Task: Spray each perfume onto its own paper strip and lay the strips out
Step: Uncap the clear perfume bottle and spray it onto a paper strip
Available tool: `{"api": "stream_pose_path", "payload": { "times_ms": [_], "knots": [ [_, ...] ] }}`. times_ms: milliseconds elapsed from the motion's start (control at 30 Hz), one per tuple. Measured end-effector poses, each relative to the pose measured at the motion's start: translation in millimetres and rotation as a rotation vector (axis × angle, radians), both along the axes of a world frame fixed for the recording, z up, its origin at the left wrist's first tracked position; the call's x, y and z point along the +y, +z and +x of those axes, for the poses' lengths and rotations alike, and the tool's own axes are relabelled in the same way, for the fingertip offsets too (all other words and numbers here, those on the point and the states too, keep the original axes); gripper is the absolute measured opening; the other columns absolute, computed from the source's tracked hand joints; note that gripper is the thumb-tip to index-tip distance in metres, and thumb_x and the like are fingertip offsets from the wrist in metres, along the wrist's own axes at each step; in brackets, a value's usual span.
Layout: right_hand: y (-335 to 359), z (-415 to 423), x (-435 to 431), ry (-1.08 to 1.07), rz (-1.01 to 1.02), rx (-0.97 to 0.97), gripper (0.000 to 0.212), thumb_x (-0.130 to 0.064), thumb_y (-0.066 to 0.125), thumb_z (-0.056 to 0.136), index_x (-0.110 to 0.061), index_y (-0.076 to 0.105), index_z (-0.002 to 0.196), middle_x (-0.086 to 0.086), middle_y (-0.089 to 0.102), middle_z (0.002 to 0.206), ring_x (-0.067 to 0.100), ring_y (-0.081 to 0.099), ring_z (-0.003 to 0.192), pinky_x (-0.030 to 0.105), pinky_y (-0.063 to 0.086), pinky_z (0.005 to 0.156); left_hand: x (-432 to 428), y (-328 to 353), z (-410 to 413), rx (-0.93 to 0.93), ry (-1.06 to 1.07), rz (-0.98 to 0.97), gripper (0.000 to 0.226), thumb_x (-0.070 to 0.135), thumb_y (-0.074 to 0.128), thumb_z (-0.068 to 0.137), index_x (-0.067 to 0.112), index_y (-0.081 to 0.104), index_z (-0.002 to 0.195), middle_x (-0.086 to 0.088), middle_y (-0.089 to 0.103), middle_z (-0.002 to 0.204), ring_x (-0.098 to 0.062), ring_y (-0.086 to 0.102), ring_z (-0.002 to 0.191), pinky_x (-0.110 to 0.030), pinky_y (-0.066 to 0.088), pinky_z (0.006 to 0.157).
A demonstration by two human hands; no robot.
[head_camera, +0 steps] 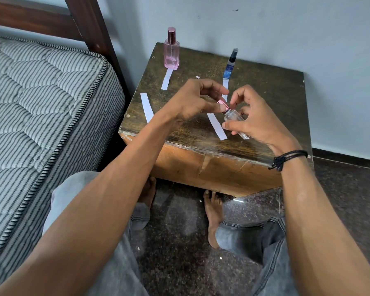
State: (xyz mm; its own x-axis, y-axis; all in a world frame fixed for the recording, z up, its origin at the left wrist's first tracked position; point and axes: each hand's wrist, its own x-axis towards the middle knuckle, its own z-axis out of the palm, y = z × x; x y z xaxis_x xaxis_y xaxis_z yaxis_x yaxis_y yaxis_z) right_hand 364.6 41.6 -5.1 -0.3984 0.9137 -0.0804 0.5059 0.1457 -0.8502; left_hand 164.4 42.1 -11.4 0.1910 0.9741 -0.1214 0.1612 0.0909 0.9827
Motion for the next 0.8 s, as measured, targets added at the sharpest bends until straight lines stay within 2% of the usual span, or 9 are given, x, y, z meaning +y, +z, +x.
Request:
{"api": "stream_pose_path", "payload": {
  "times_ms": [167,300,433,533,667,733,800],
  "knots": [
    [-1.1,-0.5,0.3,-0.008,0.009,0.007,0.053,-0.001,0.086,0.077,-0.018,0.043,0.102,0.008,0.057,0.114,0.020,0.071,0.077,0.040,0.064,0.068,-0.8,1.3,0.5,-0.004,-0.009,-0.022,0.042,-0.003,0.081,0.077,0.005,0.069,0.117,-0.024,0.070,0.108,-0.021,0.069,0.087,-0.046,0.058,0.095],
    [-1.4,-0.5,0.9,-0.012,0.026,0.004,0.055,-0.001,0.087,0.077,-0.016,0.041,0.103,0.012,0.054,0.118,0.016,0.073,0.079,0.041,0.065,0.066,-0.7,1.1,0.4,-0.003,-0.009,-0.028,0.042,-0.004,0.081,0.078,0.005,0.069,0.117,-0.021,0.071,0.106,-0.021,0.069,0.087,-0.045,0.059,0.094],
    [-2.8,0.3,0.3,0.002,0.035,-0.004,0.053,-0.002,0.087,0.077,-0.016,0.041,0.102,0.005,0.053,0.110,0.027,0.075,0.085,0.049,0.064,0.066,-1.1,0.2,2.5,0.002,-0.009,-0.022,0.038,-0.006,0.080,0.078,0.004,0.069,0.114,-0.029,0.068,0.112,-0.023,0.070,0.089,-0.045,0.059,0.092],
    [-3.5,0.2,-0.1,-0.003,0.040,0.007,0.053,-0.002,0.087,0.078,-0.016,0.041,0.100,-0.005,0.053,0.104,0.028,0.074,0.086,0.052,0.064,0.068,-1.3,-0.1,3.8,0.003,-0.001,-0.010,0.034,-0.005,0.079,0.079,0.005,0.071,0.111,-0.030,0.068,0.111,-0.021,0.069,0.088,-0.044,0.059,0.092],
    [-5.6,-0.7,0.3,-0.020,0.045,0.025,0.053,-0.007,0.089,0.077,-0.018,0.042,0.099,-0.009,0.057,0.094,0.031,0.073,0.086,0.057,0.062,0.071,-0.9,-1.3,5.3,-0.013,0.018,0.012,0.033,-0.006,0.077,0.080,0.003,0.071,0.111,-0.023,0.072,0.103,-0.015,0.070,0.084,-0.031,0.060,0.088],
    [-6.4,-1.2,0.8,-0.025,0.054,0.036,0.054,-0.010,0.090,0.076,-0.019,0.042,0.098,-0.011,0.057,0.092,0.029,0.073,0.089,0.054,0.063,0.077,-0.4,-1.5,4.7,-0.034,0.025,0.022,0.033,-0.005,0.078,0.080,0.003,0.071,0.111,-0.017,0.073,0.099,-0.013,0.071,0.083,-0.026,0.059,0.085],
    [-5.6,-2.2,0.7,-0.022,0.070,0.046,0.054,-0.013,0.091,0.076,-0.024,0.042,0.096,-0.013,0.056,0.094,0.026,0.072,0.092,0.043,0.060,0.079,1.1,-1.6,3.7,-0.062,0.033,0.028,0.034,-0.004,0.080,0.079,0.004,0.071,0.111,-0.019,0.074,0.102,-0.015,0.071,0.085,-0.030,0.059,0.089]
  ]
}}
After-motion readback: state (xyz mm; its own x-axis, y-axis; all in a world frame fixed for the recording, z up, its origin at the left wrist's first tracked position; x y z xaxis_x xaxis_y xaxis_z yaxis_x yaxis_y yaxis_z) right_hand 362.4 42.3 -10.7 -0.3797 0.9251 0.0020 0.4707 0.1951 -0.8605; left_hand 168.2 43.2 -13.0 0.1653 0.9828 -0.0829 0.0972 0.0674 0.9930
